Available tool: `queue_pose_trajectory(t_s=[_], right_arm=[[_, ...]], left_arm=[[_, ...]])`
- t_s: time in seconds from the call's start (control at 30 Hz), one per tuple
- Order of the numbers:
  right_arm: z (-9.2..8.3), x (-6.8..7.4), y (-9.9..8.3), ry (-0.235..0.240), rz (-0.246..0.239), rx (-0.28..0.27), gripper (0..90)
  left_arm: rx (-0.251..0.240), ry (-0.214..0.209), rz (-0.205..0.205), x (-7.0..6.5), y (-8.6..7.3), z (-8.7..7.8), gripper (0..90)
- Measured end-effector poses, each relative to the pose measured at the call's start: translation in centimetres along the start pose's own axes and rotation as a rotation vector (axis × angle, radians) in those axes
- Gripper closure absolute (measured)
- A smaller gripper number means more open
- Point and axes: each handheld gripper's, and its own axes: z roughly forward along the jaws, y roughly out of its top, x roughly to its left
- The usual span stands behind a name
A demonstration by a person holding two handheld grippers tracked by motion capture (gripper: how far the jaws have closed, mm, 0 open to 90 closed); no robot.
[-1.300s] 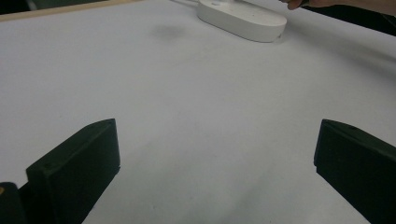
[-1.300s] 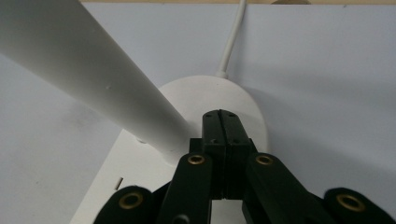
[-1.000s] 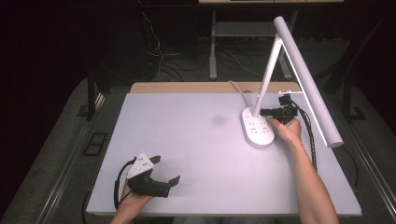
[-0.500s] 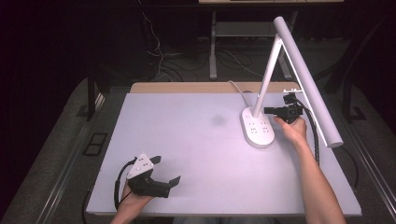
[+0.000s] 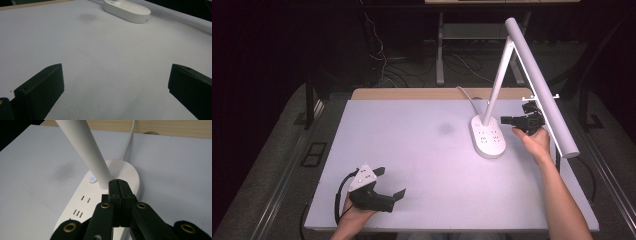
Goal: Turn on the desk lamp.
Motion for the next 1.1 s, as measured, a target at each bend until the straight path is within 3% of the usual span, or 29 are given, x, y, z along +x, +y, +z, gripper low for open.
queue_pose_trajectory(t_s=[0.53,0.57,0.87,1.03,1.1], right_arm=[[-2.9,2.0,-1.4,0.012,-0.022,-0.017,88.9],[-3.1,2.2,-1.6,0.012,-0.018,-0.025,79.9],[-4.5,3.8,-2.7,0.006,0.011,-0.074,39.4],[-5.4,5.0,-3.7,0.045,0.0,-0.098,13.1],[-5.7,5.5,-4.0,0.05,-0.004,-0.099,9.3]], left_arm=[[-0.004,-0.01,0.001,0.0,0.1,0.0,0.0],[-0.005,-0.011,0.001,0.0,0.1,0.0,0.0],[-0.015,-0.018,-0.001,0.1,0.2,0.0,0.0],[-0.019,-0.027,-0.005,0.1,0.2,-0.1,0.0],[-0.021,-0.029,-0.005,0.1,0.2,-0.1,0.0]])
